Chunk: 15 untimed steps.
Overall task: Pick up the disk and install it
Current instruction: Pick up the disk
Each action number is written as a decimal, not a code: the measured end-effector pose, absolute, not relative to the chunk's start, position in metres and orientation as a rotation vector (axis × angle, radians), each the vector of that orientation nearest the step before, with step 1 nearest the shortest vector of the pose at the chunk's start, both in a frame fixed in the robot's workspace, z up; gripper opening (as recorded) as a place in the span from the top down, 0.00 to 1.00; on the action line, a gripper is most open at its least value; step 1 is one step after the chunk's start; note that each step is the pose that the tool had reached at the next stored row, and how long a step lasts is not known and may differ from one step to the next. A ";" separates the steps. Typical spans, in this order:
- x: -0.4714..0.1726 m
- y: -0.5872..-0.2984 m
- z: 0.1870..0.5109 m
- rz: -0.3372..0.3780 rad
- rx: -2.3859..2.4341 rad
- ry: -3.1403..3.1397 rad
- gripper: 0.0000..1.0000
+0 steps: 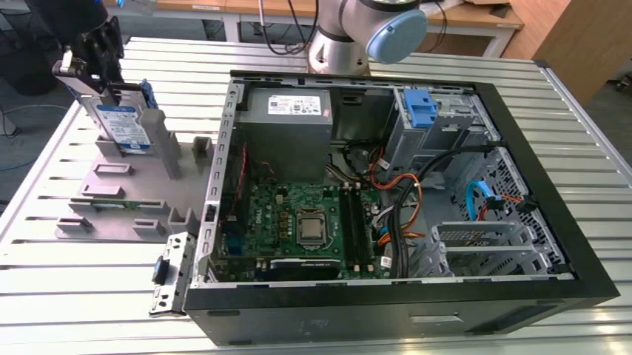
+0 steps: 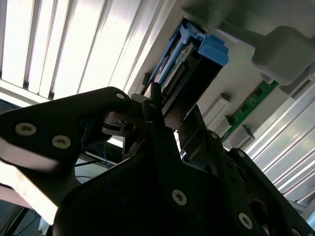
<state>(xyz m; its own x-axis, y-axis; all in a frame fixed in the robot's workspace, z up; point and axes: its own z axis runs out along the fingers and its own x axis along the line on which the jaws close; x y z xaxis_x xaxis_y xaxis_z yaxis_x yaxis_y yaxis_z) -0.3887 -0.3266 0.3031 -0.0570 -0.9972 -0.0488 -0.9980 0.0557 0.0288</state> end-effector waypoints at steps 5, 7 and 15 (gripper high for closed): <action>-0.389 -0.326 0.303 0.085 -2.174 2.245 0.60; -0.389 -0.326 0.303 0.085 -2.177 2.243 0.60; -0.389 -0.326 0.303 0.081 -2.179 2.244 0.60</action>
<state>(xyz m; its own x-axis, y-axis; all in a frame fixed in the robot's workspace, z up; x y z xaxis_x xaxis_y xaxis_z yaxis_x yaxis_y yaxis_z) -0.3887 -0.3264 0.3031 -0.0300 -0.9985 -0.0451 -0.9992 0.0287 0.0287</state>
